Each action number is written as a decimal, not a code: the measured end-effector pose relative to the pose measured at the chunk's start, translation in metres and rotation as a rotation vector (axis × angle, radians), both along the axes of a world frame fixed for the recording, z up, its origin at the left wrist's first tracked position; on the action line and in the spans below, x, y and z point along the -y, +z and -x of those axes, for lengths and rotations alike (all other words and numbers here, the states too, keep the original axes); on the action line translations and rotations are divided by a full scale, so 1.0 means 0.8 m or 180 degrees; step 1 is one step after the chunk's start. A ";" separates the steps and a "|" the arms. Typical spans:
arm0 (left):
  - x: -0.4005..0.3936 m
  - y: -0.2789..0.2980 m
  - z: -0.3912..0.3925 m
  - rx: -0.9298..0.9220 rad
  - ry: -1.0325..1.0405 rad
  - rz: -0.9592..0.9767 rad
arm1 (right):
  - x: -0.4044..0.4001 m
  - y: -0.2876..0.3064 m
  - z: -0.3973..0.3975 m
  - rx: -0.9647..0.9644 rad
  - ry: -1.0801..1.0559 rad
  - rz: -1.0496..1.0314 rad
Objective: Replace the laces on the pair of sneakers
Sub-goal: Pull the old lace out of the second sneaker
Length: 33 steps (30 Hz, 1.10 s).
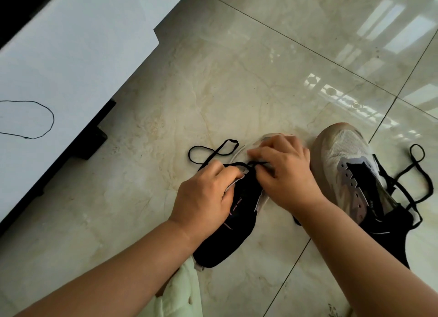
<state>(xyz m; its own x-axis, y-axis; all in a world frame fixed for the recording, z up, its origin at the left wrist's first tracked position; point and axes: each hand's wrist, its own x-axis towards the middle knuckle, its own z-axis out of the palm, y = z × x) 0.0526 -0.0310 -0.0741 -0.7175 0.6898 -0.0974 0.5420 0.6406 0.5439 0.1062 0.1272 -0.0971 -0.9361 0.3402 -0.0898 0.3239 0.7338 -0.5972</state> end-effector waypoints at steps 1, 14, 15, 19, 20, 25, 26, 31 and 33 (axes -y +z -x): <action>0.000 0.000 0.000 -0.0006 -0.0010 -0.0027 | -0.001 -0.001 0.003 0.0018 0.0105 -0.0035; 0.002 -0.002 0.002 -0.0040 -0.0104 -0.0156 | -0.023 -0.003 0.005 -0.0373 -0.1459 0.0341; 0.003 -0.002 0.001 -0.0038 -0.0107 -0.0156 | -0.027 -0.002 0.005 -0.0384 -0.1663 0.0386; 0.005 -0.003 0.001 -0.0059 -0.0107 -0.0121 | -0.027 0.004 0.005 -0.0216 -0.1327 0.0308; 0.006 -0.003 0.001 -0.0071 -0.0115 -0.0112 | -0.025 0.007 0.005 -0.0163 -0.0921 0.0181; 0.005 -0.004 0.001 -0.0085 -0.0120 -0.0093 | -0.018 0.003 0.008 0.0080 0.0523 -0.0104; 0.005 -0.004 0.000 -0.0087 -0.0122 -0.0092 | -0.020 0.002 0.008 0.0037 0.0560 -0.0094; 0.006 -0.005 0.001 -0.0084 -0.0138 -0.0142 | -0.023 -0.002 0.010 -0.0252 0.0181 0.0368; 0.007 -0.005 0.001 -0.0074 -0.0141 -0.0151 | -0.021 -0.001 0.013 -0.0397 -0.0562 0.0867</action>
